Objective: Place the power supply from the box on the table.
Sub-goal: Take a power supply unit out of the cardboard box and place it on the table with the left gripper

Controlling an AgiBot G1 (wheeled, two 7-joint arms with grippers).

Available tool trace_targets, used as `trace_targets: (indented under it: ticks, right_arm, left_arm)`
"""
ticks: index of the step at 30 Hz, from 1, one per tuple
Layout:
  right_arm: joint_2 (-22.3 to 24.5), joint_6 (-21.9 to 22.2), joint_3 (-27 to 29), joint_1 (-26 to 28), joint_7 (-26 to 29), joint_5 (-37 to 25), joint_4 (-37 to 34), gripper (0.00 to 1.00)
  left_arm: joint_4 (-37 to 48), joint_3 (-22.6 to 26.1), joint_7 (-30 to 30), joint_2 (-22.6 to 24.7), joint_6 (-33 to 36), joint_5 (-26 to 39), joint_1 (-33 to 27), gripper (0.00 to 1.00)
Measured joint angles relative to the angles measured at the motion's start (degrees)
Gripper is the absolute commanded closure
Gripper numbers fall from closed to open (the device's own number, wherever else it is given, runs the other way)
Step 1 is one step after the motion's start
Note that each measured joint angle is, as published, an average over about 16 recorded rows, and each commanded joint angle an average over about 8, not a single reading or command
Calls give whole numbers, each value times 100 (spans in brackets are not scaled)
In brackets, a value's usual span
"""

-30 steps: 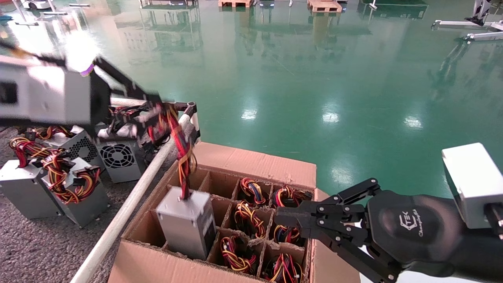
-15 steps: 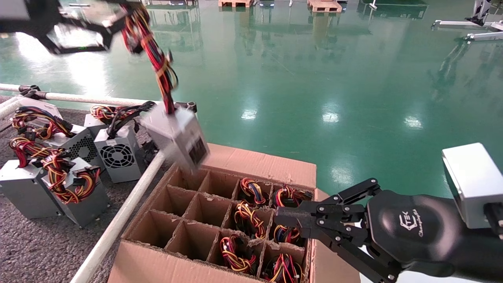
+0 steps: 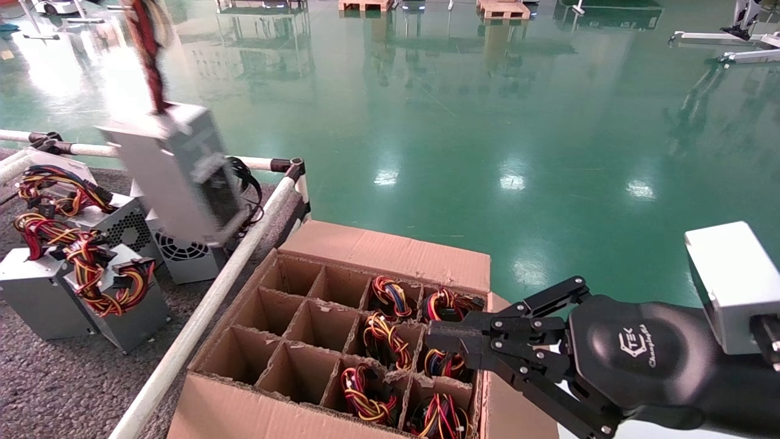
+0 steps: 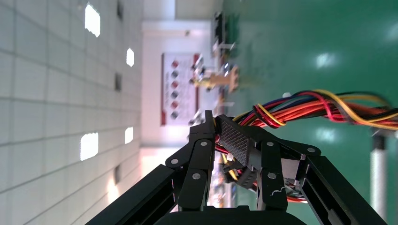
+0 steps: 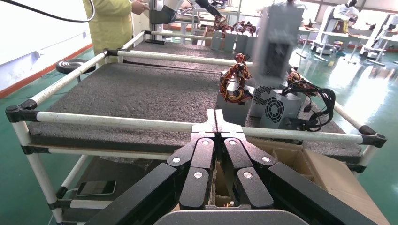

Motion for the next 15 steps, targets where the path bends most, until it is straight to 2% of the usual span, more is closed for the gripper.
trace_targets:
  ticks: [15]
  right_arm:
    - [0,0,0,0,0,0,0,100]
  left_arm:
    - [713,-107,400,-61,-222,1082,-782,100]
